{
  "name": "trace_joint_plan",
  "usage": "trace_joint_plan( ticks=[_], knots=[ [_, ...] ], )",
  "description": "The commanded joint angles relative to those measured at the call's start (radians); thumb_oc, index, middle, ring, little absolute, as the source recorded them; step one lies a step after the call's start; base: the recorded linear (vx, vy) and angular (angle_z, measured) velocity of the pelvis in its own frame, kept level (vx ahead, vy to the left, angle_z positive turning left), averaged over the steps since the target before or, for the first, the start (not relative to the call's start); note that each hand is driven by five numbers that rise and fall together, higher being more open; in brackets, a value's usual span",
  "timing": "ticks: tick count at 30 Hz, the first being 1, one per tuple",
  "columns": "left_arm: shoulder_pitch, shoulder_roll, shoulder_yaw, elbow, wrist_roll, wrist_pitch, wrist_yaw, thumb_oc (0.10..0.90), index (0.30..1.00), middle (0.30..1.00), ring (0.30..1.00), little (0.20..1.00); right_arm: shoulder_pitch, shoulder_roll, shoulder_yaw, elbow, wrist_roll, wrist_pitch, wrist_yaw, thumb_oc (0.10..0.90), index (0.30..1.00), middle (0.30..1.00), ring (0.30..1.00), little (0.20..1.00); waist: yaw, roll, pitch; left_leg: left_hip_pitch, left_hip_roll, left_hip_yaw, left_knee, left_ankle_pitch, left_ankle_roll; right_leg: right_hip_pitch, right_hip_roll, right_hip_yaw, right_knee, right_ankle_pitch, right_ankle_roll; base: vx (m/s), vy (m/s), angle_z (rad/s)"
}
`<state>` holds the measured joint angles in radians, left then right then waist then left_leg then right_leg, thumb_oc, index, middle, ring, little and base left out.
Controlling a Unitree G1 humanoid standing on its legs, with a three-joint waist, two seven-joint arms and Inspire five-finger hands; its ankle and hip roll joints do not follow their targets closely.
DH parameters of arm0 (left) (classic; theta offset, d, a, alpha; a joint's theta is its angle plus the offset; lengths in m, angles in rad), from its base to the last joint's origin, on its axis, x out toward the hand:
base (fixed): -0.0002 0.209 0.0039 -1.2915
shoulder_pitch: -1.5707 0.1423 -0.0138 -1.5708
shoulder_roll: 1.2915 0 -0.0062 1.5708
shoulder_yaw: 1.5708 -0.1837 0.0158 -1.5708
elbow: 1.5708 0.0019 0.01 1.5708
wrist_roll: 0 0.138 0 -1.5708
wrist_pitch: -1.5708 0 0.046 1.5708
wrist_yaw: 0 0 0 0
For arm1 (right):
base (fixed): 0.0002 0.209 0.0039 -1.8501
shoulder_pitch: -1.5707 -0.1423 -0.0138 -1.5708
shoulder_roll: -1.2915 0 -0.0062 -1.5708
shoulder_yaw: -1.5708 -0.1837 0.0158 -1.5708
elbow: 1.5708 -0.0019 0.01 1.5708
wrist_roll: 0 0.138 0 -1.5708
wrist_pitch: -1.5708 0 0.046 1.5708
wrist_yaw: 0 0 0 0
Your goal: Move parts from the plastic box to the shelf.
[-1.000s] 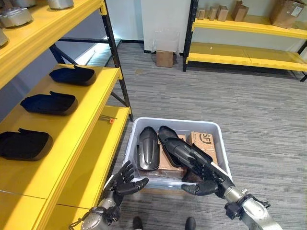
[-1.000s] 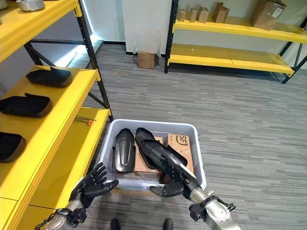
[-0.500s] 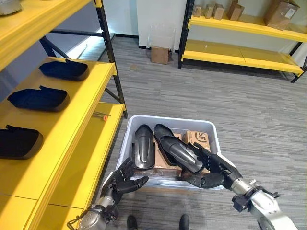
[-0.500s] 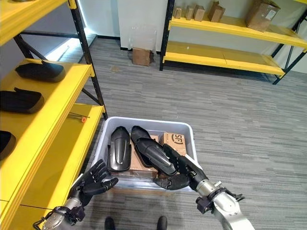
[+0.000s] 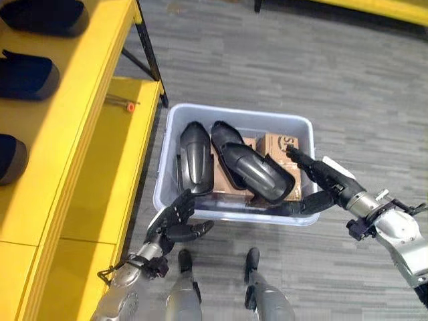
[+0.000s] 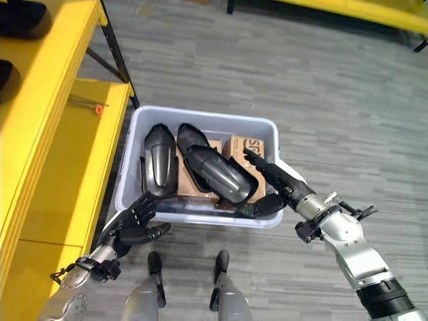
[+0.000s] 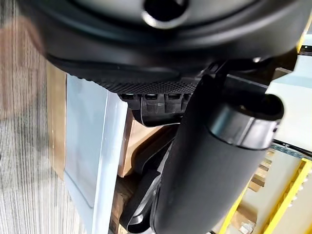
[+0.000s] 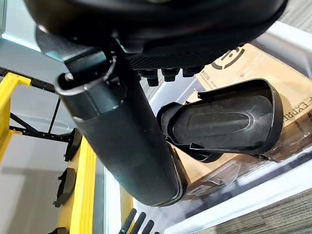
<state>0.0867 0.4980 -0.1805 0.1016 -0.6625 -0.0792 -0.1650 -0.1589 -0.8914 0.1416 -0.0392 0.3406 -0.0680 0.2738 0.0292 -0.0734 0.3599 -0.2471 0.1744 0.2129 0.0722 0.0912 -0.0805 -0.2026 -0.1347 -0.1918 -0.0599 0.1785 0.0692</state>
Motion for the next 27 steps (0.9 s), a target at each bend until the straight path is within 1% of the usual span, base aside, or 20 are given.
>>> trace_joint_plan(
  ticks=[1, 6, 7, 9, 11, 12, 13, 15, 17, 19, 21, 22, 23, 24, 25, 26, 27],
  knots=[
    [-0.033, 0.037, 0.021, -0.129, -0.047, -0.101, -0.02, 0.9, 1.0, 1.0, 1.0, 1.0, -0.116, -0.071, -0.04, -0.057, -0.036, -0.104, -0.053, 0.9, 1.0, 1.0, 1.0, 1.0, 0.005, -0.016, -0.053, -0.044, 0.032, -0.054, 0.143, -0.126, -0.007, -0.027, -0.107, 0.032, 0.18, -0.151, 0.076, -0.08, 0.022, -0.03],
    [-0.067, 0.052, 0.03, -0.183, -0.049, -0.111, -0.011, 0.9, 1.0, 1.0, 1.0, 1.0, -0.202, -0.152, -0.021, -0.06, -0.114, -0.103, -0.063, 0.9, 1.0, 1.0, 1.0, 1.0, 0.004, -0.01, -0.013, -0.1, 0.035, -0.061, 0.184, -0.136, -0.007, -0.09, -0.104, 0.045, 0.218, -0.154, 0.071, -0.09, 0.008, -0.03],
    [-0.067, 0.052, 0.03, -0.183, -0.049, -0.111, -0.011, 0.9, 1.0, 1.0, 1.0, 1.0, -0.202, -0.152, -0.021, -0.06, -0.114, -0.103, -0.063, 0.9, 1.0, 1.0, 1.0, 1.0, 0.004, -0.01, -0.013, -0.1, 0.035, -0.061, 0.185, -0.136, -0.007, -0.09, -0.104, 0.045, 0.218, -0.154, 0.071, -0.04, 0.005, -0.02],
    [-0.074, 0.054, 0.028, -0.196, -0.052, -0.114, -0.009, 0.9, 1.0, 1.0, 1.0, 1.0, -0.229, -0.172, -0.019, -0.055, -0.158, -0.109, -0.08, 0.9, 1.0, 1.0, 1.0, 1.0, 0.007, -0.006, -0.003, -0.117, 0.035, -0.064, 0.196, -0.137, -0.007, -0.108, -0.104, 0.049, 0.228, -0.153, 0.07, -0.05, 0.007, -0.01],
    [-0.085, 0.061, 0.031, -0.215, -0.056, -0.114, -0.005, 0.9, 1.0, 1.0, 1.0, 1.0, -0.286, -0.21, 0.009, -0.037, -0.239, -0.107, -0.101, 0.9, 1.0, 1.0, 1.0, 1.0, 0.008, -0.002, 0.007, -0.136, 0.035, -0.069, 0.205, -0.137, -0.007, -0.126, -0.101, 0.053, 0.24, -0.155, 0.067, -0.08, -0.002, -0.01],
    [-0.095, 0.058, 0.03, -0.233, -0.062, -0.114, -0.001, 0.9, 1.0, 1.0, 1.0, 1.0, -0.335, -0.242, 0.027, -0.022, -0.317, -0.112, -0.127, 0.9, 1.0, 1.0, 1.0, 1.0, 0.011, 0.002, 0.02, -0.156, 0.035, -0.076, 0.219, -0.139, -0.005, -0.152, -0.099, 0.056, 0.261, -0.158, 0.063, -0.07, -0.005, -0.01],
    [-0.095, 0.058, 0.031, -0.233, -0.062, -0.114, -0.001, 0.9, 1.0, 1.0, 1.0, 1.0, -0.336, -0.242, 0.029, -0.021, -0.317, -0.112, -0.127, 0.9, 1.0, 1.0, 1.0, 1.0, 0.01, 0.002, 0.02, -0.157, 0.035, -0.076, 0.219, -0.139, -0.005, -0.152, -0.099, 0.056, 0.261, -0.158, 0.063, -0.06, -0.012, 0.01],
    [-0.101, 0.054, 0.026, -0.237, -0.062, -0.117, 0.002, 0.9, 1.0, 1.0, 1.0, 1.0, -0.362, -0.257, 0.043, -0.014, -0.363, -0.112, -0.139, 0.9, 1.0, 1.0, 1.0, 1.0, 0.013, 0.002, 0.028, -0.172, 0.038, -0.082, 0.233, -0.142, -0.003, -0.167, -0.098, 0.057, 0.279, -0.163, 0.06, -0.02, -0.01, 0.0],
    [-0.113, 0.058, 0.019, -0.241, -0.056, -0.12, 0.008, 0.9, 1.0, 1.0, 1.0, 1.0, -0.394, -0.299, 0.06, -0.019, -0.436, -0.116, -0.146, 0.9, 1.0, 1.0, 1.0, 1.0, 0.016, 0.006, 0.044, -0.199, 0.04, -0.097, 0.255, -0.149, -0.002, -0.19, -0.098, 0.056, 0.306, -0.173, 0.056, -0.05, -0.024, 0.0],
    [-0.113, 0.059, 0.02, -0.241, -0.054, -0.12, 0.008, 0.9, 1.0, 1.0, 1.0, 1.0, -0.401, -0.31, 0.066, -0.022, -0.451, -0.114, -0.141, 0.9, 1.0, 1.0, 1.0, 1.0, 0.016, 0.007, 0.046, -0.209, 0.04, -0.099, 0.262, -0.15, -0.003, -0.198, -0.098, 0.055, 0.313, -0.175, 0.055, -0.02, -0.013, 0.1],
    [-0.113, 0.065, 0.017, -0.245, -0.051, -0.119, 0.013, 0.9, 1.0, 1.0, 1.0, 1.0, -0.418, -0.347, 0.092, -0.027, -0.486, -0.111, -0.131, 0.9, 1.0, 1.0, 1.0, 1.0, 0.019, 0.006, 0.051, -0.222, 0.038, -0.104, 0.268, -0.15, -0.004, -0.211, -0.099, 0.053, 0.32, -0.178, 0.052, -0.01, -0.012, 0.11],
    [-0.113, 0.064, 0.018, -0.245, -0.051, -0.119, 0.013, 0.9, 1.0, 1.0, 1.0, 1.0, -0.421, -0.347, 0.096, -0.026, -0.486, -0.111, -0.131, 0.9, 1.0, 1.0, 1.0, 1.0, 0.017, 0.007, 0.05, -0.223, 0.038, -0.104, 0.268, -0.15, -0.004, -0.212, -0.099, 0.053, 0.321, -0.179, 0.052, 0.0, 0.0, 0.0],
    [-0.115, 0.067, 0.016, -0.253, -0.049, -0.119, 0.017, 0.9, 1.0, 1.0, 1.0, 1.0, -0.434, -0.377, 0.113, -0.036, -0.527, -0.116, -0.131, 0.9, 1.0, 1.0, 1.0, 1.0, 0.02, 0.007, 0.054, -0.229, 0.035, -0.107, 0.268, -0.15, -0.003, -0.217, -0.101, 0.052, 0.323, -0.178, 0.053, 0.0, 0.0, 0.0],
    [-0.114, 0.066, 0.017, -0.253, -0.049, -0.119, 0.017, 0.9, 1.0, 1.0, 1.0, 1.0, -0.439, -0.377, 0.118, -0.034, -0.528, -0.117, -0.131, 0.9, 1.0, 1.0, 1.0, 1.0, 0.018, 0.007, 0.053, -0.23, 0.035, -0.108, 0.268, -0.15, -0.003, -0.217, -0.101, 0.052, 0.323, -0.178, 0.053, -0.02, -0.008, 0.04],
    [-0.111, 0.07, 0.014, -0.257, -0.05, -0.119, 0.016, 0.9, 1.0, 1.0, 1.0, 1.0, -0.453, -0.413, 0.141, -0.051, -0.58, -0.122, -0.123, 0.9, 1.0, 1.0, 1.0, 1.0, 0.022, 0.006, 0.059, -0.241, 0.034, -0.11, 0.276, -0.15, -0.004, -0.225, -0.102, 0.051, 0.331, -0.178, 0.052, -0.01, -0.008, 0.05],
    [-0.111, 0.069, 0.015, -0.257, -0.05, -0.119, 0.016, 0.9, 1.0, 1.0, 1.0, 1.0, -0.455, -0.413, 0.144, -0.05, -0.58, -0.122, -0.123, 0.9, 1.0, 1.0, 1.0, 1.0, 0.021, 0.007, 0.059, -0.242, 0.034, -0.11, 0.276, -0.15, -0.004, -0.225, -0.102, 0.051, 0.331, -0.178, 0.052, -0.01, -0.008, 0.04],
    [-0.108, 0.07, 0.012, -0.26, -0.05, -0.118, 0.018, 0.9, 1.0, 1.0, 1.0, 1.0, -0.456, -0.433, 0.154, -0.064, -0.61, -0.125, -0.114, 0.9, 1.0, 1.0, 1.0, 1.0, 0.021, 0.005, 0.062, -0.246, 0.033, -0.112, 0.279, -0.151, -0.004, -0.23, -0.101, 0.052, 0.334, -0.181, 0.05, 0.01, 0.002, 0.03]
  ],
)
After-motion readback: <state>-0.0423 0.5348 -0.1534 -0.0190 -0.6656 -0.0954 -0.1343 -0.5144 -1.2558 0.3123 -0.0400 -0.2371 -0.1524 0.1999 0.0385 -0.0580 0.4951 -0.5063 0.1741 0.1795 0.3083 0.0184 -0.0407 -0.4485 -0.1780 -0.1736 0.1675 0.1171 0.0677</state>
